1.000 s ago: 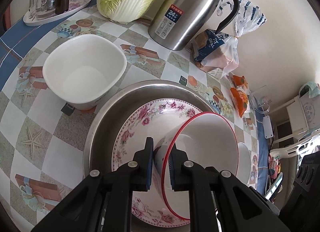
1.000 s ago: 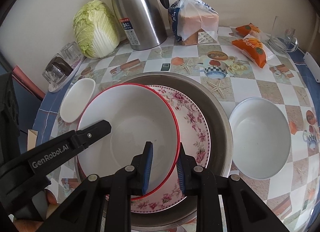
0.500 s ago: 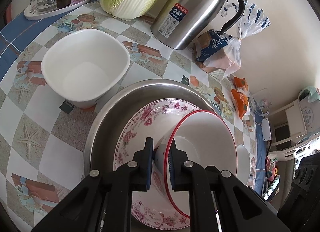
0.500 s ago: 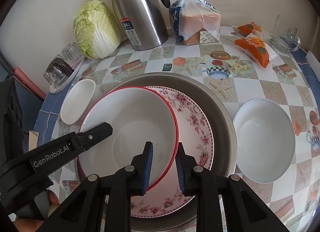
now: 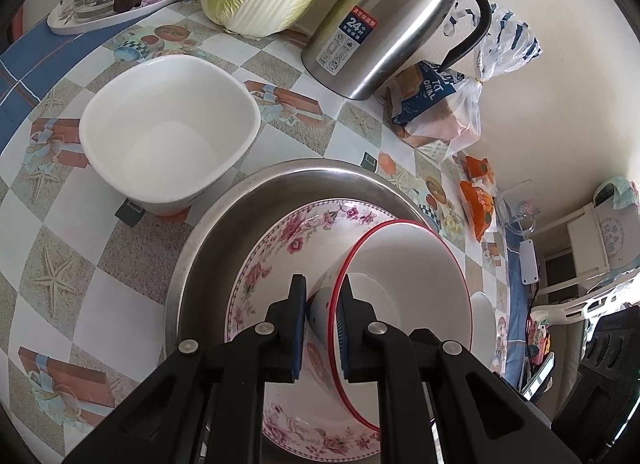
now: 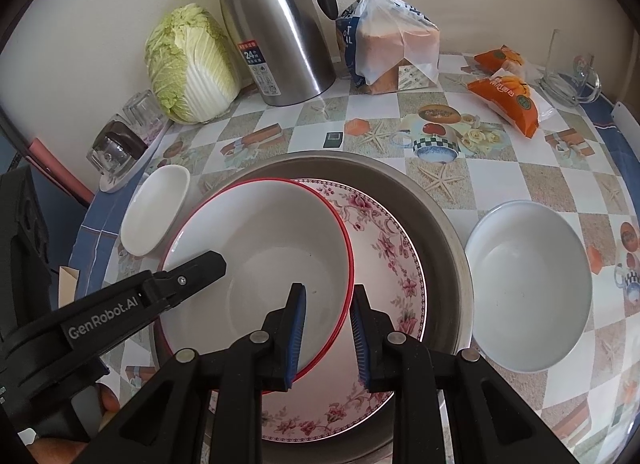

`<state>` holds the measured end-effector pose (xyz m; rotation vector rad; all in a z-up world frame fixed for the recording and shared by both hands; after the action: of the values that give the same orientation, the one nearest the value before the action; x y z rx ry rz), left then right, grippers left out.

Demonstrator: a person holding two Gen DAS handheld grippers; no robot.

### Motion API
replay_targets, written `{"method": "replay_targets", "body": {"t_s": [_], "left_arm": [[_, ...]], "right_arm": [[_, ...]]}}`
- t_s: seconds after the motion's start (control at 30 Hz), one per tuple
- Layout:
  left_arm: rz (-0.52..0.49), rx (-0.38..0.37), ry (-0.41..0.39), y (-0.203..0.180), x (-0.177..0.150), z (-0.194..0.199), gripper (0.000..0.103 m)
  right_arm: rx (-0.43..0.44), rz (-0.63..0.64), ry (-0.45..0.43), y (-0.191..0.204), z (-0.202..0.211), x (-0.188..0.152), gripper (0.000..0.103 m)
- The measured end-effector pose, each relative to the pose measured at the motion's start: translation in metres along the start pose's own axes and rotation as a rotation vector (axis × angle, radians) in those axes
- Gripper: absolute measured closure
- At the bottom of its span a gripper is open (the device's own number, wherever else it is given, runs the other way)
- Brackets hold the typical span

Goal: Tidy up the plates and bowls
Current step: 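Lower the red-rimmed bowl onto the floral plate and open both tools, then move both open tools to the rim of the square white bowl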

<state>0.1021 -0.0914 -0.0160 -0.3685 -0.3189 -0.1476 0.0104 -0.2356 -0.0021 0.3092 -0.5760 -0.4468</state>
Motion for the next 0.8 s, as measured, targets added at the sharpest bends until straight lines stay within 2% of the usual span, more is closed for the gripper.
{"method": "replay_targets", "body": {"t_s": [0.17, 0.37, 0.53, 0.6, 0.67, 0.73, 0.8], "left_arm": [[0.004, -0.011, -0.003, 0.003, 0.000, 0.003, 0.090], [-0.016, 0.010, -0.020, 0.002, 0.003, 0.015, 0.088], [-0.046, 0.040, -0.068, -0.001, 0.006, 0.031, 0.088], [-0.058, 0.066, -0.096, -0.002, 0.007, 0.039, 0.081], [-0.055, 0.087, -0.117, 0.000, 0.009, 0.045, 0.064], [-0.048, 0.097, -0.129, 0.003, 0.010, 0.048, 0.063], [-0.033, 0.113, -0.132, 0.008, 0.011, 0.050, 0.058]], "right_arm": [[0.004, -0.003, 0.002, 0.000, 0.000, 0.000, 0.079], [-0.017, 0.022, -0.027, 0.005, 0.009, 0.004, 0.079], [-0.043, 0.054, -0.058, 0.011, 0.021, 0.008, 0.079], [-0.051, 0.067, -0.067, 0.014, 0.026, 0.010, 0.077], [-0.058, 0.074, -0.074, 0.016, 0.029, 0.010, 0.072], [-0.067, 0.081, -0.077, 0.017, 0.030, 0.011, 0.062], [-0.073, 0.085, -0.077, 0.017, 0.030, 0.011, 0.057]]}}
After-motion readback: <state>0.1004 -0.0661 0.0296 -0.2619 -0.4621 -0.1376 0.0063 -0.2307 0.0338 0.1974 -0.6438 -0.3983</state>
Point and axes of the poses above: each gripper's, at about its wrist camera, not at the fingertips, and z roughly against the way its jaws point, y to its left, x to its top, the point moved 1 cm from there along -z, roughly the way its jaws point, and after that the axes turned 11 degrees about x, right-handed, at the moved point
